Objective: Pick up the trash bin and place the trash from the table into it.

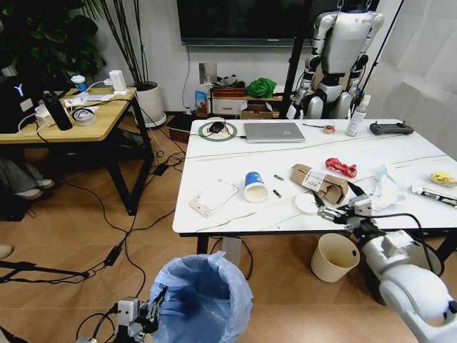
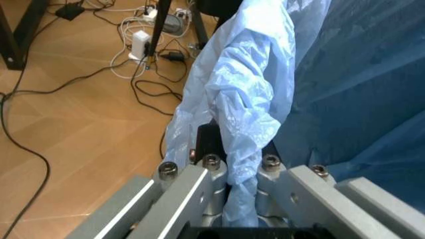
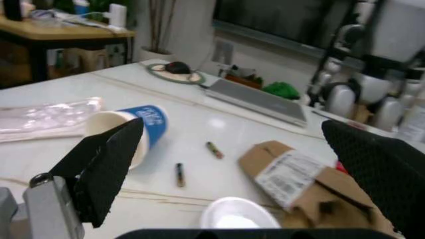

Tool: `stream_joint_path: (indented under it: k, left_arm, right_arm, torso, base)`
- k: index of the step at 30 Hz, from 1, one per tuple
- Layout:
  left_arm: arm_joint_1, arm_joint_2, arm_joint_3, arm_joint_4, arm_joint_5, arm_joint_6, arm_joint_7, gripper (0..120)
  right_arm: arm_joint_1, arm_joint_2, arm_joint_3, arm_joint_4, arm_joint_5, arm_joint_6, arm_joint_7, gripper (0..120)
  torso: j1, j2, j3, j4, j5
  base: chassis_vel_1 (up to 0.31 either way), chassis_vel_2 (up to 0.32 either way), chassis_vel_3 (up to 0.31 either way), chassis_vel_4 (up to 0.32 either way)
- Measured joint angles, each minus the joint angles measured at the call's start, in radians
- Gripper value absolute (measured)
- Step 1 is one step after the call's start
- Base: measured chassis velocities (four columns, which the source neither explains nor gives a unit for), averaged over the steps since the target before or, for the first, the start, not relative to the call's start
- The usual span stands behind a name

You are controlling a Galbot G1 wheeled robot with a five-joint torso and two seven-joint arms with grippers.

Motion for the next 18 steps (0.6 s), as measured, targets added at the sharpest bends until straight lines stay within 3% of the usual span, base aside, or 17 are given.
stream_joint_path:
  k: [4,10,12,16,18]
  left_arm:
    - [0.009,-0.003,-0.015,-0.007,0.001,0.0,0.01,0]
    - [0.018,-0.017,-0.029,-0.017,0.0,0.001,0.019,0]
    - [0.028,-0.03,-0.018,-0.02,0.0,0.003,0.023,0]
    - [0.038,-0.036,0.0,-0.02,0.0,0.004,0.028,0]
    - [0.051,-0.028,0.026,-0.013,0.001,0.003,0.038,0]
  right_arm:
    - [0.066,-0.058,-0.129,0.006,0.047,0.0,-0.014,100]
    - [0.181,-0.068,-0.289,0.011,0.092,0.006,-0.038,100]
    - [0.26,-0.033,-0.36,-0.023,0.08,-0.014,-0.03,100]
    - [0.312,0.014,-0.398,-0.069,0.069,-0.034,-0.016,100]
    - [0.374,0.074,-0.431,-0.164,0.053,-0.042,-0.003,100]
  torso:
    - [0.0,0.0,0.0,0.0001,0.0]
    - [0.0,0.0,0.0,0.0,0.0002]
    - [0.0,0.0,0.0,0.0,-0.0002]
    - [0.0,0.0,0.0,0.0004,0.0005]
    - [0.0,-0.001,0.0,0.0002,0.0002]
  base:
    - [0.0,0.0,0.0,0.0]
    - [0.0,0.0,0.0,0.0]
    - [0.0,0.0,0.0,0.0]
    - [0.0,0.0,0.0,0.0]
    - [0.0,0.0,0.0,0.0]
